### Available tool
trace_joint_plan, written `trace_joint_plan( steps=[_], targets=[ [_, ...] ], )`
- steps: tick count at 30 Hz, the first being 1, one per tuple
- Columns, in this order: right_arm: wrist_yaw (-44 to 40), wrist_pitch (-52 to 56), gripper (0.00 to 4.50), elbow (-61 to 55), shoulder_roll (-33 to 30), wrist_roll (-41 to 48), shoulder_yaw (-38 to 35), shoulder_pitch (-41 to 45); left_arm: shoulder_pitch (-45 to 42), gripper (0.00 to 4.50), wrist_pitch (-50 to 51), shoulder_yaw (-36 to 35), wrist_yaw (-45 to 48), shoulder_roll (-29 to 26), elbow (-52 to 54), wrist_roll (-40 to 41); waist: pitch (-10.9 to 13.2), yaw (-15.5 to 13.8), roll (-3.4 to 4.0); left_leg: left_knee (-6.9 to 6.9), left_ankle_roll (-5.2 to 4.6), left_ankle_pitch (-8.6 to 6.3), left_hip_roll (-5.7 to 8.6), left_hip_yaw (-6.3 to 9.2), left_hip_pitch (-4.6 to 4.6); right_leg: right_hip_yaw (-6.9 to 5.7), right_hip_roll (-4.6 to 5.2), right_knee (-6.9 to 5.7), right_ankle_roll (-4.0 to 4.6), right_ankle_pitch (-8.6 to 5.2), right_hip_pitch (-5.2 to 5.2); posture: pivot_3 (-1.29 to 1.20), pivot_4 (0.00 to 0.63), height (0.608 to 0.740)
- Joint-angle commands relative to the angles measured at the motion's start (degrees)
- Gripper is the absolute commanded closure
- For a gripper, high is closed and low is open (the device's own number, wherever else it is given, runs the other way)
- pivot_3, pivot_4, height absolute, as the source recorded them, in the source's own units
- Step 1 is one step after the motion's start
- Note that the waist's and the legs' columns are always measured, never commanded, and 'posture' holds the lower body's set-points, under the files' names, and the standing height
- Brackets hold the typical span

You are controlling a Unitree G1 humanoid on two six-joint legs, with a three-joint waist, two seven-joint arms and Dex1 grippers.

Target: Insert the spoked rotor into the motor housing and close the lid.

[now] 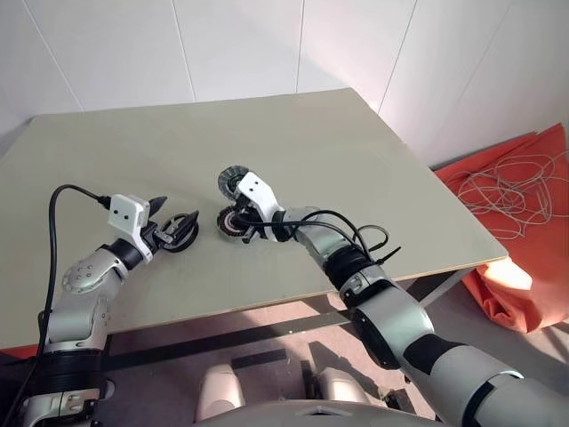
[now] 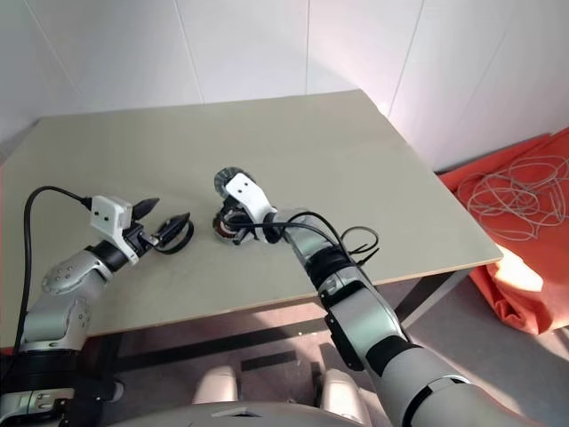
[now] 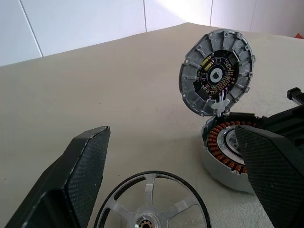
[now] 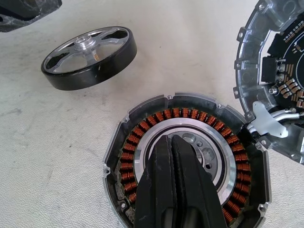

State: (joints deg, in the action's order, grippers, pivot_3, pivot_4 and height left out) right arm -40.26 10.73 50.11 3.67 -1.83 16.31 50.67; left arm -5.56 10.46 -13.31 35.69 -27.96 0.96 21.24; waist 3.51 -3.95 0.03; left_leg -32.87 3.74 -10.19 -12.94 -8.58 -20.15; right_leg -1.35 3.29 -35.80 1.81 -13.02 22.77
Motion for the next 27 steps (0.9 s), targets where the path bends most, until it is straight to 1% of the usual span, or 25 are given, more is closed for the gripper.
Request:
trace_joint_plan(
  steps=[1,8,27],
  targets=[
    [-0.4,-0.7,4.47,-1.7,-0.6,0.2,-1.4,2.2,-0.6,0.0,-0.8,-0.7,-0.1,-0.4,1.7,0.0,0.0,0.0,0.0,0.0,0.0,0.0,0.0,0.0,0.0,0.0,0.0,0.0,0.0,0.0,0.0,0.0,0.0,0.74],
    [-0.8,-0.2,4.47,-3.2,-1.4,0.6,-2.0,2.5,-1.0,0.0,-0.9,-0.5,-0.1,-0.4,1.1,-0.1,0.0,0.0,0.0,0.01,-0.01,0.0,0.0,0.0,-0.03,-0.01,0.0,0.02,0.01,0.0,0.02,0.0,0.0,0.74],
    [1.9,-2.0,4.47,3.7,1.1,-0.4,-2.8,3.2,-0.6,0.0,-0.9,-0.7,0.1,-0.6,1.5,-0.2,0.0,0.0,0.0,0.01,-0.01,0.0,-0.02,-0.01,-0.01,-0.02,0.0,0.0,0.02,-0.01,0.02,0.0,0.0,0.74]
  ],
)
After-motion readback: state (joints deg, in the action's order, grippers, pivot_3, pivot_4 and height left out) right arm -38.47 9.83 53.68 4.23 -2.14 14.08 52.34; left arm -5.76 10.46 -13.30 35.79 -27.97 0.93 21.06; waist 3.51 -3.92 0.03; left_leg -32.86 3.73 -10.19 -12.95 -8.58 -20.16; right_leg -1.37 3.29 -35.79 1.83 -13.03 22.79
